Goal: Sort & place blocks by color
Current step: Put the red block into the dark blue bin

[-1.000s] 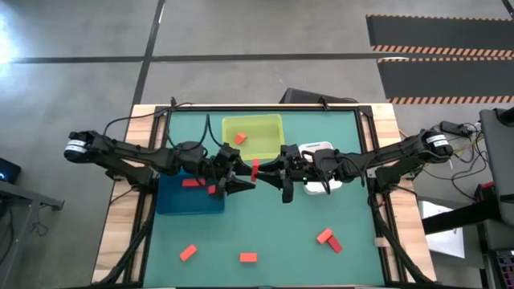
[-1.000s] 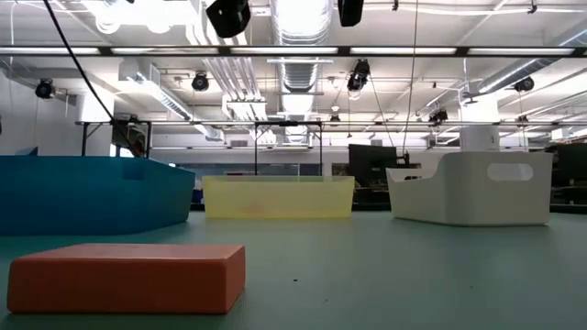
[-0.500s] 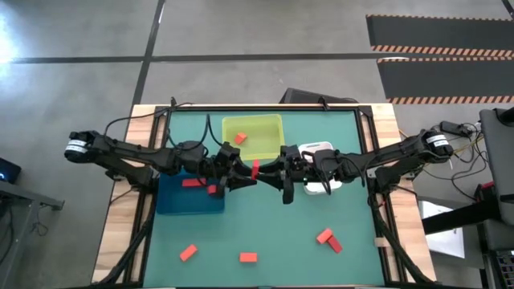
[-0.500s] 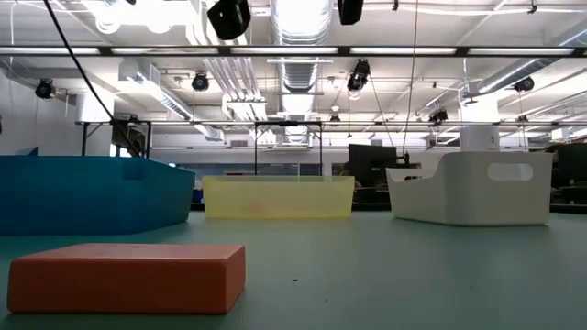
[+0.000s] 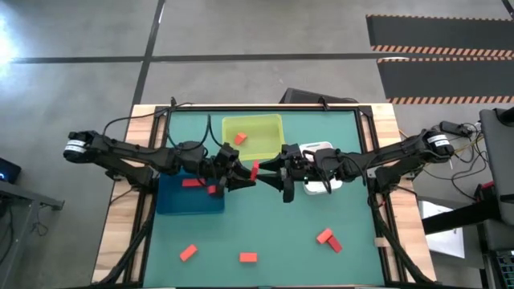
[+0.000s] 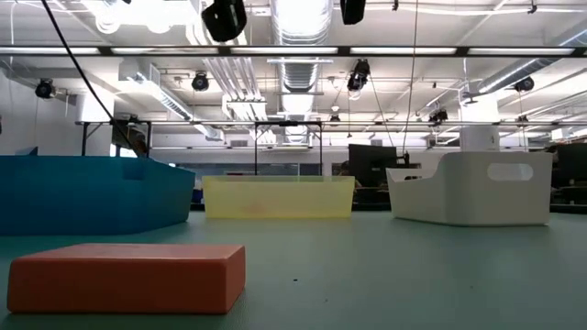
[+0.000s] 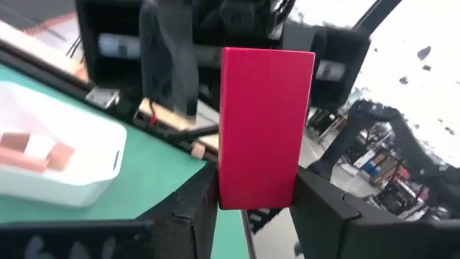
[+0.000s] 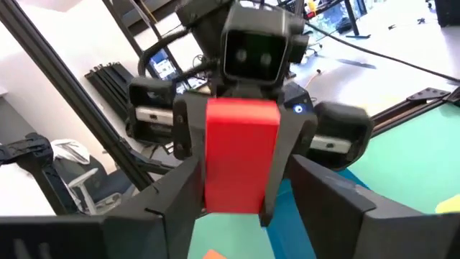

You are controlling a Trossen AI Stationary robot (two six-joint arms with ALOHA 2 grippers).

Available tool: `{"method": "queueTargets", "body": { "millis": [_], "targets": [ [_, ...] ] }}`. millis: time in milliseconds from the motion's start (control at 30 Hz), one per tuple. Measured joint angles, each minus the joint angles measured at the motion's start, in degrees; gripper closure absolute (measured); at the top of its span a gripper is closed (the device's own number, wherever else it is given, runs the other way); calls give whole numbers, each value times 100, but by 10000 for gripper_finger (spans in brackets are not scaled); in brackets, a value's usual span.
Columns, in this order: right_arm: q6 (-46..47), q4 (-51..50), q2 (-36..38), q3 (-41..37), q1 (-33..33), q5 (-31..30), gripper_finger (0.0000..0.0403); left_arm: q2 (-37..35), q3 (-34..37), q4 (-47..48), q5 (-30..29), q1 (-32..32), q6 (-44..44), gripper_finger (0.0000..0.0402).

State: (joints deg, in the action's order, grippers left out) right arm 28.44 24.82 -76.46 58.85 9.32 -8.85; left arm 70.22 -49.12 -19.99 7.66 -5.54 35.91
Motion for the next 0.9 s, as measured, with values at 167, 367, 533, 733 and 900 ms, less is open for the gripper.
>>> {"method": "queueTargets", "body": {
  "millis": [167, 367, 533, 733, 900],
  "targets": [
    [66, -424, 316, 0, 0, -6, 188, -297, -7, 902, -2, 0, 128, 271],
    [94, -1017, 706, 0, 0, -52, 192, -842, -20, 2319, -6, -6, 154, 269],
    [92, -1141, 826, 0, 0, -193, 195, -1186, -178, 4009, 0, -27, 283, 269],
    [99, -1138, 811, -2, 0, -234, 195, -1130, -820, 6790, 6, -57, 23, 268],
    [96, -1152, 797, -4, 0, -299, 195, -901, -1093, 8483, 7, -57, -496, 268]
  ]
}}
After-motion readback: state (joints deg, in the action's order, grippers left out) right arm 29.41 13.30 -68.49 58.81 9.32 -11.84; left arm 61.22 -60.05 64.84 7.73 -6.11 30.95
